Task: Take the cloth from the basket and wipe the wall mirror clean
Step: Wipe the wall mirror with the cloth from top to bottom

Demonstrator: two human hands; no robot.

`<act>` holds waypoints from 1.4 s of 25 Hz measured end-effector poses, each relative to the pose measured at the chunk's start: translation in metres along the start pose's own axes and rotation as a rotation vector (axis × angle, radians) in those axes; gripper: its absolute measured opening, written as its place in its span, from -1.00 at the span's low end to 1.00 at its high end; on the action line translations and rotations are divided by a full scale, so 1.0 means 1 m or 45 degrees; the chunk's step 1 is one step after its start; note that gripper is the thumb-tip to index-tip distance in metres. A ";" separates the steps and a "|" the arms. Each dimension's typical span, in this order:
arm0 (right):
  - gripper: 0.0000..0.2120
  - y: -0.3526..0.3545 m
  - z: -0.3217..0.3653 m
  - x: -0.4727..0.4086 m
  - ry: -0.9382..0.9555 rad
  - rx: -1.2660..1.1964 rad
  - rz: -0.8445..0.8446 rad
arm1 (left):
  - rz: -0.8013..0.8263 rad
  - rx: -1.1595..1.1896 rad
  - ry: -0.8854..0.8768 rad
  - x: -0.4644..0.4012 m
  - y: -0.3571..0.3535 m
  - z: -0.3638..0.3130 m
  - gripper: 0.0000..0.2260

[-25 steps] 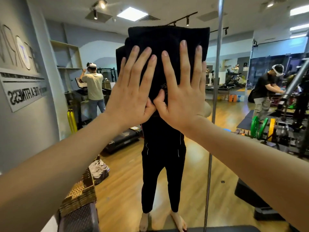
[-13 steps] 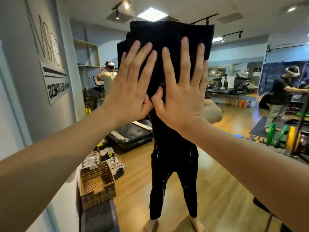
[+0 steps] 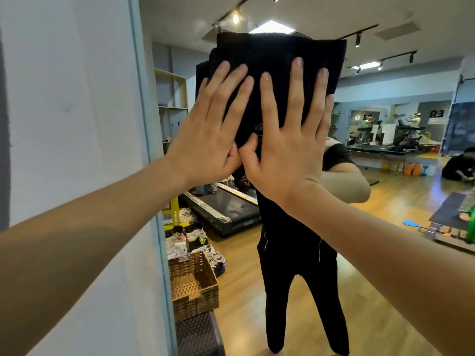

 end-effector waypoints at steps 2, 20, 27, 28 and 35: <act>-0.24 -0.006 0.024 -0.002 0.005 -0.006 0.004 | 0.025 -0.010 0.000 0.013 0.008 0.018 -0.37; -0.25 -0.025 0.088 0.000 0.062 -0.056 0.014 | -0.004 -0.052 0.002 0.054 0.025 0.064 -0.40; -0.30 -0.036 0.086 0.058 0.081 -0.119 0.028 | 0.009 -0.021 0.041 0.103 0.013 0.032 -0.39; -0.30 -0.039 0.086 0.073 0.085 -0.132 0.049 | 0.019 -0.016 0.055 0.116 0.010 0.024 -0.39; -0.41 -0.051 0.073 0.142 0.120 -0.179 0.098 | 0.059 -0.026 0.231 0.174 -0.015 -0.030 -0.38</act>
Point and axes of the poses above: each hand's wrist, its own x-axis away from the middle knuckle, its own y-axis out of the back of the hand, z = x × y, the point moved 3 cm from there along -x, towards the middle knuckle, and after that the axes turned 7 degrees about -y, right-handed, at the moved point
